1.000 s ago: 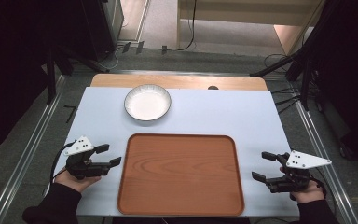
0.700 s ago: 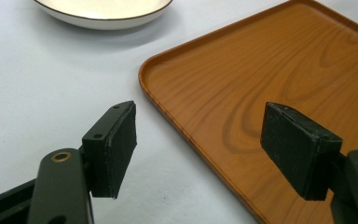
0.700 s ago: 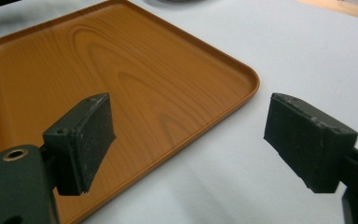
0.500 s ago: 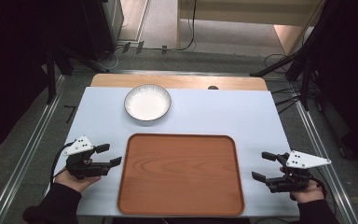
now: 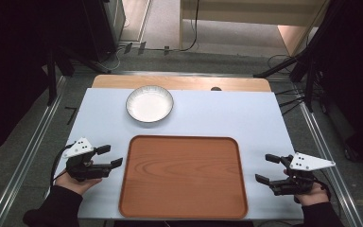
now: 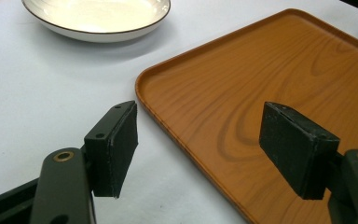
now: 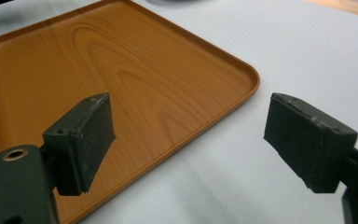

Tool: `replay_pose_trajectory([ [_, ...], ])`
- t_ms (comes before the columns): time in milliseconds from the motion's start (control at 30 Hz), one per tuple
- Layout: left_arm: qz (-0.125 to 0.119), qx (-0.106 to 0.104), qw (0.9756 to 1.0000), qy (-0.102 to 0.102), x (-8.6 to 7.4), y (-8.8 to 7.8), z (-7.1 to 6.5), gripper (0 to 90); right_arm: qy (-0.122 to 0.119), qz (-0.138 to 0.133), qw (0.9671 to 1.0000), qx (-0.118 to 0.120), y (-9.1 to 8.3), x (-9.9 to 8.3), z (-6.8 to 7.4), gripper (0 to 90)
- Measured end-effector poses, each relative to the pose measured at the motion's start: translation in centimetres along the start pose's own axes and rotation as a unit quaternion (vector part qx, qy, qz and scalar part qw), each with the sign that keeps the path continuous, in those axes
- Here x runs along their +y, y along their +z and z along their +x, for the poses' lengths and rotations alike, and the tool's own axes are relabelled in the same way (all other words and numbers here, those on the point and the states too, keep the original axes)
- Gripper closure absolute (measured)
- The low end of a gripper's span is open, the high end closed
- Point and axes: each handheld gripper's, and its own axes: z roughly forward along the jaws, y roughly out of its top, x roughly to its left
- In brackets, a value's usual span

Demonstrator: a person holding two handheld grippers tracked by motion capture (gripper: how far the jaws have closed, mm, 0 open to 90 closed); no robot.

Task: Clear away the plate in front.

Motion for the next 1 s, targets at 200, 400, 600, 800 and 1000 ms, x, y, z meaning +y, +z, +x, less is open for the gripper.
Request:
replay_pose_trajectory([
  [200,0.004,0.006,0.9998,-0.017,0.1,0.5,0.3,28.5,-0.001,0.001,1.0000,0.000,0.0,0.0,0.0,16.5],
  [400,0.009,0.012,0.9994,-0.031,0.5,1.7,0.6,28.8,0.000,0.002,1.0000,0.000,0.1,0.0,0.0,16.5],
  [600,0.025,0.008,0.9992,-0.030,1.2,3.2,0.7,28.7,-0.002,0.003,1.0000,0.000,0.1,0.0,0.0,16.5],
  [800,0.029,0.011,0.9988,-0.037,1.4,3.7,1.1,28.5,-0.003,0.004,1.0000,0.000,0.1,0.0,0.0,16.5],
  [1000,0.025,0.019,0.9982,-0.051,1.9,4.2,1.7,28.4,-0.003,0.005,1.0000,0.001,0.1,0.0,0.0,16.5],
])
